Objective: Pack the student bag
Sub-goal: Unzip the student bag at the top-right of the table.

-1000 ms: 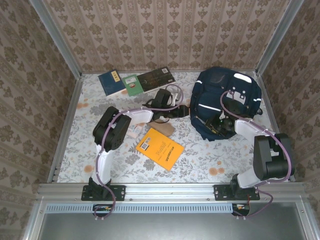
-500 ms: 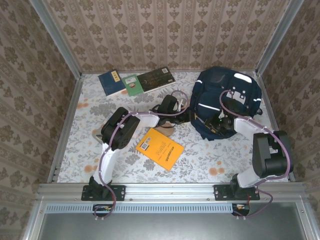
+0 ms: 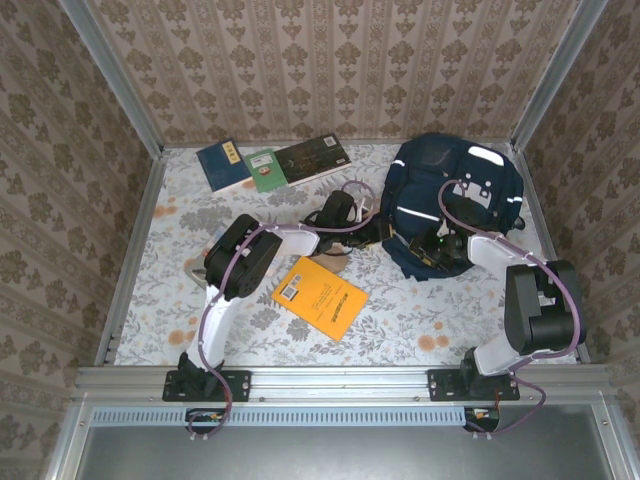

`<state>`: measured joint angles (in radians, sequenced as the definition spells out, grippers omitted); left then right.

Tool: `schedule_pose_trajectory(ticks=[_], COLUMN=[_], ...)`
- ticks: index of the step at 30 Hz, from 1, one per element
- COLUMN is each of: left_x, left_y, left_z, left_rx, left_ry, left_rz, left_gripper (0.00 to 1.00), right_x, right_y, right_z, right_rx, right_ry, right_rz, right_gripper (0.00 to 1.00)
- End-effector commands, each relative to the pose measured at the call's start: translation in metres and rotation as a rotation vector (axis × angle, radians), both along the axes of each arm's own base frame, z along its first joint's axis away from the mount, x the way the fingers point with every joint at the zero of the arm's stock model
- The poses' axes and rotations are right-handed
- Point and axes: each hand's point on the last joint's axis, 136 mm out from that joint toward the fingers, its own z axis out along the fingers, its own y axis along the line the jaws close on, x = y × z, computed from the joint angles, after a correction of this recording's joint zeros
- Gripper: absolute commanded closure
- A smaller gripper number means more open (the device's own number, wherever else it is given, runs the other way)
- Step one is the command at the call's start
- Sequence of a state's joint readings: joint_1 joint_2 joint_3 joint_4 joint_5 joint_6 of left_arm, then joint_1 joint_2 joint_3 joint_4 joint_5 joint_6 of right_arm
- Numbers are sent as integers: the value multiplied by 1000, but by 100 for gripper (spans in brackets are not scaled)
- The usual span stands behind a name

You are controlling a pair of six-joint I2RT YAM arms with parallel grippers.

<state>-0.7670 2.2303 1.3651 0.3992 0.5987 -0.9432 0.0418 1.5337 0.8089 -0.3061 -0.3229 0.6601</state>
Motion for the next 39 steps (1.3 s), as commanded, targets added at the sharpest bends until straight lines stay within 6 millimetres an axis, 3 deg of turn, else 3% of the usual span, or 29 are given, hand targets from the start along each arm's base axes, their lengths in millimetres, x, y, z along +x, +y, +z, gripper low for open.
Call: schedule_pose_trajectory(ticks=[1,7,19,29,39], left_x=[-3,1,16,8,-7], left_y=[-6,-3,13,11,3], left_z=[25,34,49,23,29], left_rx=[-62,-64,-84,-43,-65], left_ry=[-40,-62,-88,-31,-6], left_rz=[-20,-19,15,-4,-47], left_gripper=[51,53,46,44,45], right_x=[-3,-3,-5,-3,-3], right_y=[0,0,0,0,0], right_z=[-8,-9,-11,-12,-12], right_rx=[-10,-8,-9,-6,-9], right_ry=[36,38,42,45,46], right_rz=[12,11,8,7,13], right_gripper=[60,60,60,60,60])
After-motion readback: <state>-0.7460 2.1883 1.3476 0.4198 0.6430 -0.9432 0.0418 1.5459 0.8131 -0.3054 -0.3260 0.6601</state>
